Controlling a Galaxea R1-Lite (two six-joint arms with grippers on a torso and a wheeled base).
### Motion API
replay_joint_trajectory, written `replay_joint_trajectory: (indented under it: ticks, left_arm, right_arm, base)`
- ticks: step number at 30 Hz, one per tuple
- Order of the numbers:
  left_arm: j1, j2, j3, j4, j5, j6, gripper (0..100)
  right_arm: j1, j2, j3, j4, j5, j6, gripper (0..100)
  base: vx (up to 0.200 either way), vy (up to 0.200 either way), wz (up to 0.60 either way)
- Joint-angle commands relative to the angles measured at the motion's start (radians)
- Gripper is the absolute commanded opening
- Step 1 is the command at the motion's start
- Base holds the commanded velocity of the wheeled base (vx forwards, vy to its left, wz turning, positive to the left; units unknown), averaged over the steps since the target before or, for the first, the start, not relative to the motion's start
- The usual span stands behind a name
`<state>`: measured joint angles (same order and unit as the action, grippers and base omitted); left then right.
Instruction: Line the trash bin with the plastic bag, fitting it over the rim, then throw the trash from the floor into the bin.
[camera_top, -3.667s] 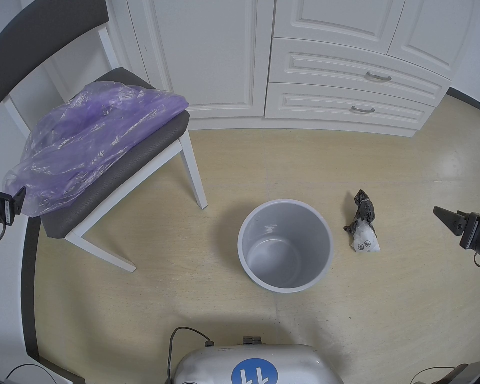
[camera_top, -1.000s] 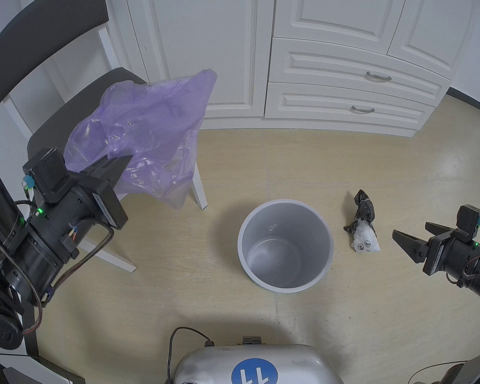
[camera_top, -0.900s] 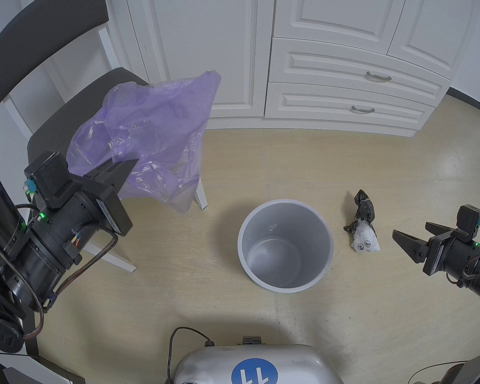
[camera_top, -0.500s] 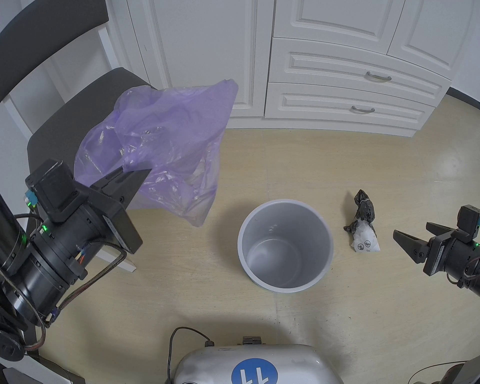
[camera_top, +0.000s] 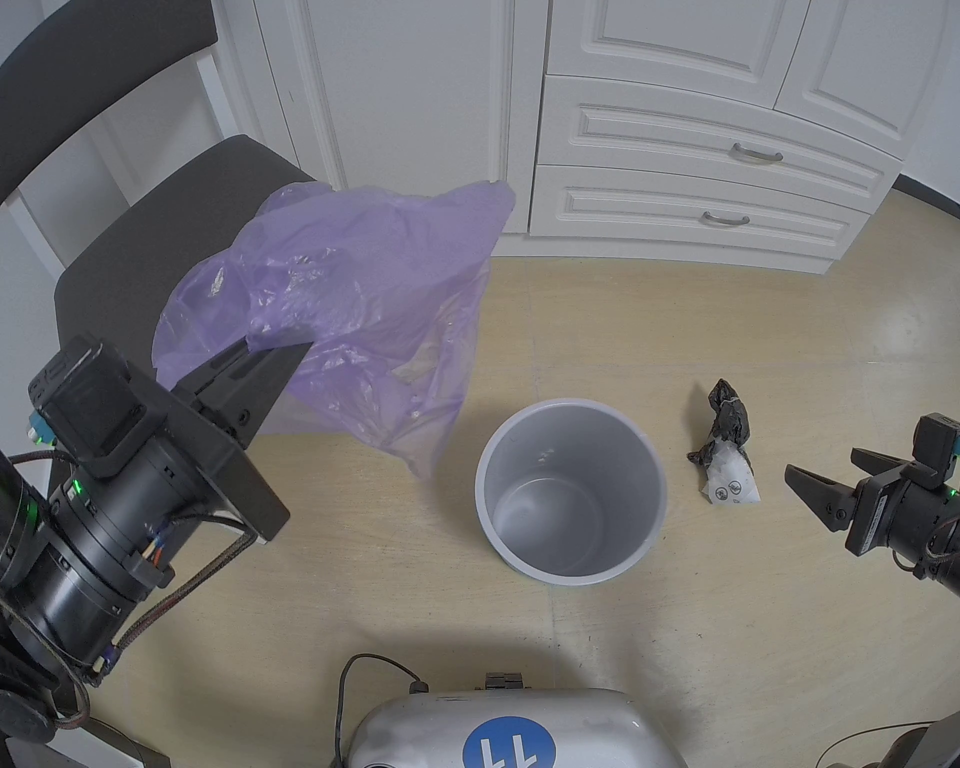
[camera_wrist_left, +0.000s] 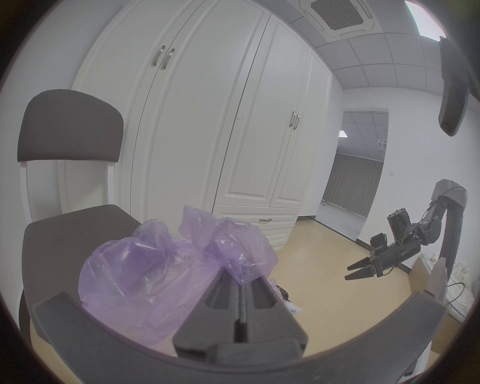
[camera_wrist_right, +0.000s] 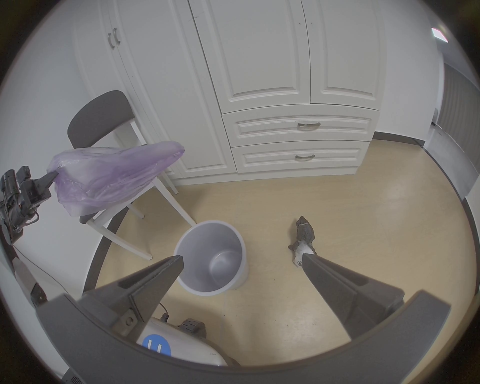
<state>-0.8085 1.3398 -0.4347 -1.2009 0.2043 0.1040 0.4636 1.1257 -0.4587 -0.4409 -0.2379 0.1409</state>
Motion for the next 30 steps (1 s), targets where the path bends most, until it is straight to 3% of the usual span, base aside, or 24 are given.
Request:
replay_joint_trajectory:
  ticks: [1, 12, 19, 22, 25, 30]
  left_arm:
    - [-0.015, -0.007, 0.013, -0.013, 0.0, 0.011, 0]
    - [-0.032, -0.014, 0.022, -0.034, -0.002, 0.009, 0]
    - [-0.084, -0.05, 0.031, -0.032, -0.005, 0.003, 0]
    - [-0.127, -0.094, 0.06, -0.034, -0.066, -0.006, 0]
    - [-0.132, -0.146, 0.085, -0.032, -0.195, -0.075, 0]
    - [-0.132, -0.185, 0.094, -0.031, -0.264, -0.149, 0]
  right_arm:
    - [0.001, 0.0, 0.002, -0.001, 0.0, -0.006, 100]
    - [0.001, 0.008, 0.017, -0.004, 0.0, -0.02, 100]
    - [0.032, 0.008, 0.018, -0.007, 0.002, -0.007, 100]
    - [0.046, 0.011, 0.018, -0.007, 0.006, 0.0, 100]
    - [0.087, 0.022, 0.017, -0.007, 0.012, 0.04, 100]
    - [0.122, 0.052, 0.012, -0.007, 0.012, 0.083, 100]
  base:
    - [0.0, 0.0, 0.0]
    - [0.0, 0.0, 0.0]
    - [0.0, 0.0, 0.0]
    - [0.0, 0.0, 0.0]
    - [0.0, 0.0, 0.0]
    - [0.0, 0.0, 0.0]
